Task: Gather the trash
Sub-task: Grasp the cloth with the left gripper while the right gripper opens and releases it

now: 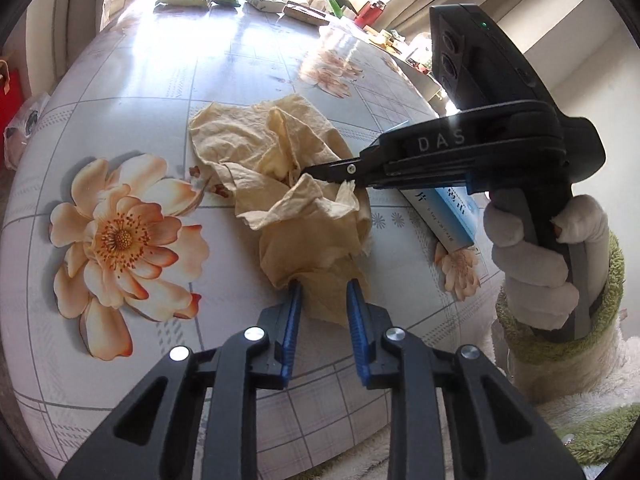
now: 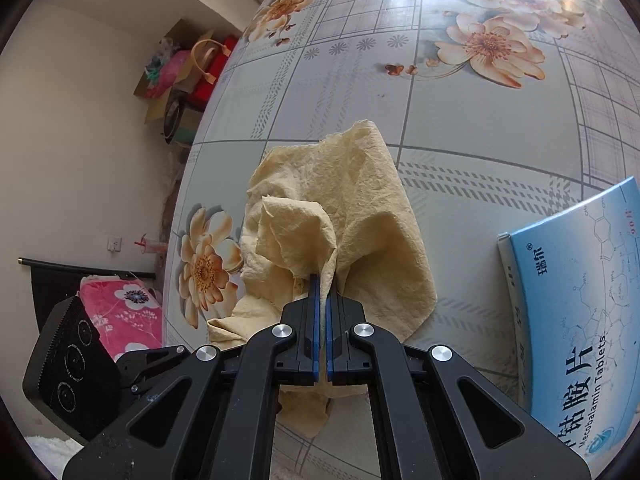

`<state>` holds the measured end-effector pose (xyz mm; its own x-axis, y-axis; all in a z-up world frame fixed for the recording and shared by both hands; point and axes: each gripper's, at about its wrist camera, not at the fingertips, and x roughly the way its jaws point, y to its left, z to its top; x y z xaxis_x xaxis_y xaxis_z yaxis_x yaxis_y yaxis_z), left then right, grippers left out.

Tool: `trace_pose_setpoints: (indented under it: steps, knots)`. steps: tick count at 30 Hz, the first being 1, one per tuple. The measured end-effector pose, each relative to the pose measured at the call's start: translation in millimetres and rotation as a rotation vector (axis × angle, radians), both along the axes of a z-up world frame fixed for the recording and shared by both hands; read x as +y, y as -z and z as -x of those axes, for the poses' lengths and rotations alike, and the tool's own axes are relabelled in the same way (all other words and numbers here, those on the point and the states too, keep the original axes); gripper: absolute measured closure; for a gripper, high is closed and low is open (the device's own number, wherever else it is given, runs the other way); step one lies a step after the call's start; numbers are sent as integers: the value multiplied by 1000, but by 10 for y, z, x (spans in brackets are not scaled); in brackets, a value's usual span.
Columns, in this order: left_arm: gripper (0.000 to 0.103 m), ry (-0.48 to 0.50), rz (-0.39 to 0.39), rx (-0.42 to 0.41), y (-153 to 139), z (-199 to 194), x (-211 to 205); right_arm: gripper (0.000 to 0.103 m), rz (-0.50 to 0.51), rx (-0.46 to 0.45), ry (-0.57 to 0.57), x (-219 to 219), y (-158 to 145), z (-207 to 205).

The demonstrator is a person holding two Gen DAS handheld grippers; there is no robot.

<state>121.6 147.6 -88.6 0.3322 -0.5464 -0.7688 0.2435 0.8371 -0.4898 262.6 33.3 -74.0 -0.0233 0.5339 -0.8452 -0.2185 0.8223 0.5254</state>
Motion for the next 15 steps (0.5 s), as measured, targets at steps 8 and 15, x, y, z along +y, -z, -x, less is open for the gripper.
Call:
trace_pose_setpoints:
  steps: [8,15]
  knots:
    - [103,-2,268,11,-168,18,173,103,-24,20,19,-120,-10,261]
    - [103,-57,314,-19,-244,-124,240,103,-82,43,44,-207,13,373]
